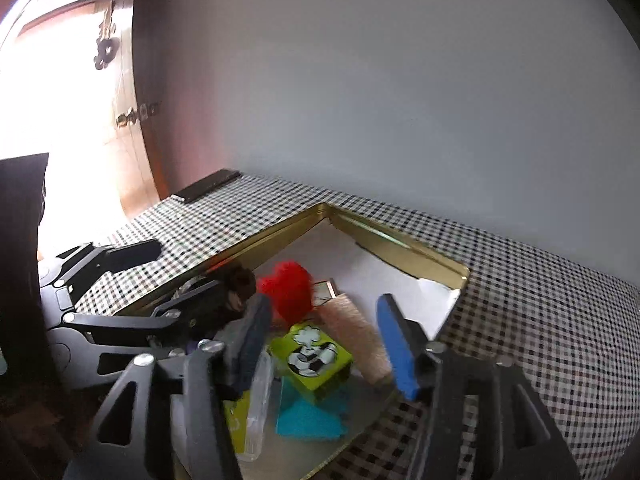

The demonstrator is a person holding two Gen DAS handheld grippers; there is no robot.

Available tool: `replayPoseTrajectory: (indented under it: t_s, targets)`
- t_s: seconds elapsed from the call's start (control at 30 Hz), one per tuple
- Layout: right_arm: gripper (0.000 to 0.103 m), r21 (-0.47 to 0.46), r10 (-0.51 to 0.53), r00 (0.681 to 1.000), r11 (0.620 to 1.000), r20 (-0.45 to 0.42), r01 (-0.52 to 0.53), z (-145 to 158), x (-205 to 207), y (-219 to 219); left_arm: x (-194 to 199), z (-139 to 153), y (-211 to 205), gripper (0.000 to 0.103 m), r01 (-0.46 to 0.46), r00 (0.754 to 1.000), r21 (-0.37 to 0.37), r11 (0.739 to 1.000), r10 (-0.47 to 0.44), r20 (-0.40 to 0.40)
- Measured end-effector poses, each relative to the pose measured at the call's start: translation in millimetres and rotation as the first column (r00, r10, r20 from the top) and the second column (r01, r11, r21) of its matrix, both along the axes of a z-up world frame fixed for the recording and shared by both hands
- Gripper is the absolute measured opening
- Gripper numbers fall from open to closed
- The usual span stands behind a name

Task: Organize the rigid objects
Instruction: 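Withdraw both open tools from the filled tin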

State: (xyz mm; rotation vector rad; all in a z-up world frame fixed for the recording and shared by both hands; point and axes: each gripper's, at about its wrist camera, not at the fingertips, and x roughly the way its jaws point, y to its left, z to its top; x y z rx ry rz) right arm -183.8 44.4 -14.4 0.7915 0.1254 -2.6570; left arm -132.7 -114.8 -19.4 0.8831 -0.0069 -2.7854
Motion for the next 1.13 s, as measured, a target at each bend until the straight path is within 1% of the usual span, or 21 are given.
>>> replayPoseTrajectory:
  t_s: [0.07, 0.13, 0.17, 0.23, 0.27, 0.33, 0.4, 0.6, 0.87, 1.13]
  targets:
    - [0.077, -0.02, -0.002, 1.0, 1.0, -0.013, 0.002, 3.7, 7.2, 6.4, 7.3, 4.9, -0.3, 0.102, 0.013, 1.0, 0.011, 1.0, -0.013, -0.015]
    - [0.08, -0.02, -0.004, 1.0, 1.0, -0.031, 0.004, 6.6, 15.3, 9.3, 16.4, 10.9, 2.5, 0.102, 0.026, 0.999, 0.013, 1.0, -0.026, -0.032]
    - [0.08, -0.013, -0.007, 0.999, 1.0, -0.043, 0.007, 8.1, 20.2, 10.5, 23.7, 15.4, 4.9, 0.102, 0.016, 0.998, -0.003, 1.0, -0.016, -0.055]
    - [0.082, -0.004, -0.01, 0.998, 1.0, -0.067, 0.009, 11.3, 29.2, 12.7, 33.3, 21.0, 10.4, 0.102, 0.013, 0.997, -0.021, 1.0, -0.014, -0.073]
    - [0.085, -0.005, -0.011, 0.997, 1.0, -0.079, 0.011, 13.0, 34.7, 13.9, 36.9, 23.5, 11.7, 0.102, 0.021, 0.997, -0.02, 1.0, -0.023, -0.078]
    - [0.086, -0.016, -0.007, 0.995, 1.0, -0.096, 0.006, 15.9, 44.4, 16.6, 43.1, 27.0, 12.2, 0.102, 0.032, 0.996, -0.016, 0.999, -0.034, -0.088]
    - [0.087, -0.024, 0.005, 0.994, 1.0, -0.108, -0.008, 18.2, 53.2, 16.2, 47.7, 29.2, 13.1, 0.102, 0.03, 0.995, -0.02, 0.999, -0.032, -0.093]
    - [0.087, -0.031, 0.023, 0.99, 0.999, -0.136, -0.027, 23.1, 69.9, 15.6, 55.5, 31.3, 8.7, 0.102, 0.016, 0.995, 0.002, 1.0, -0.016, -0.096]
    - [0.087, -0.038, 0.031, 0.991, 0.999, -0.134, -0.036, 22.2, 71.2, 15.5, 57.7, 29.3, 0.4, 0.102, -0.01, 0.995, 0.009, 1.0, 0.01, -0.099]
    - [0.087, -0.036, 0.035, 0.992, 0.999, -0.125, -0.039, 18.4, 70.6, 14.6, 60.9, 25.0, 2.6, 0.102, -0.004, 0.995, 0.002, 1.0, 0.004, -0.103]
